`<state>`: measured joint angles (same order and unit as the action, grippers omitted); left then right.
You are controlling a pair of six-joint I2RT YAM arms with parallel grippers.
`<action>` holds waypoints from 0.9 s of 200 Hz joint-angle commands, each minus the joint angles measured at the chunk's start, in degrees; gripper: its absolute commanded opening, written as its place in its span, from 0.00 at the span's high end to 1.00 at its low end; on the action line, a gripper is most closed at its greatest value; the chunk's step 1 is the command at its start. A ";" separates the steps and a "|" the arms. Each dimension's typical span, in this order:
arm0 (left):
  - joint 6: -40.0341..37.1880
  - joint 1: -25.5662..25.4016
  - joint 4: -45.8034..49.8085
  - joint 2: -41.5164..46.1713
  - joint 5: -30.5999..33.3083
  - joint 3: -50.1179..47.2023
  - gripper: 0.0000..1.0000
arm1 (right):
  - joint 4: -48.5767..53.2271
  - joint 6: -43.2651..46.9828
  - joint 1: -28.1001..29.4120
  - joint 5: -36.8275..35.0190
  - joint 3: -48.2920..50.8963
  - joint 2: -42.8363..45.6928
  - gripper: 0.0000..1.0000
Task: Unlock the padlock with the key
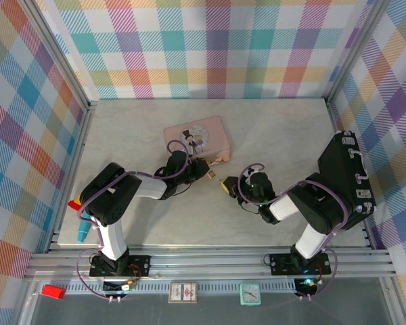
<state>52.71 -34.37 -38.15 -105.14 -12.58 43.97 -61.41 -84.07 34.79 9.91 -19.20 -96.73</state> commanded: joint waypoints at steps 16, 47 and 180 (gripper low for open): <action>10.19 -0.26 1.38 0.29 -5.08 0.34 1.00 | -6.02 -4.52 -0.24 0.02 0.81 -2.86 1.00; 10.81 -0.31 0.93 0.12 -4.50 0.32 1.00 | -10.77 -7.58 -0.25 0.55 1.16 -6.49 1.00; 12.59 -0.43 -1.06 0.03 -3.24 -0.76 1.00 | -19.19 -14.93 -0.25 1.47 0.47 -11.65 1.00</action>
<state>56.25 -34.41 -39.33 -105.01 -11.75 44.14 -76.90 -97.01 34.79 10.44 -18.33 -108.09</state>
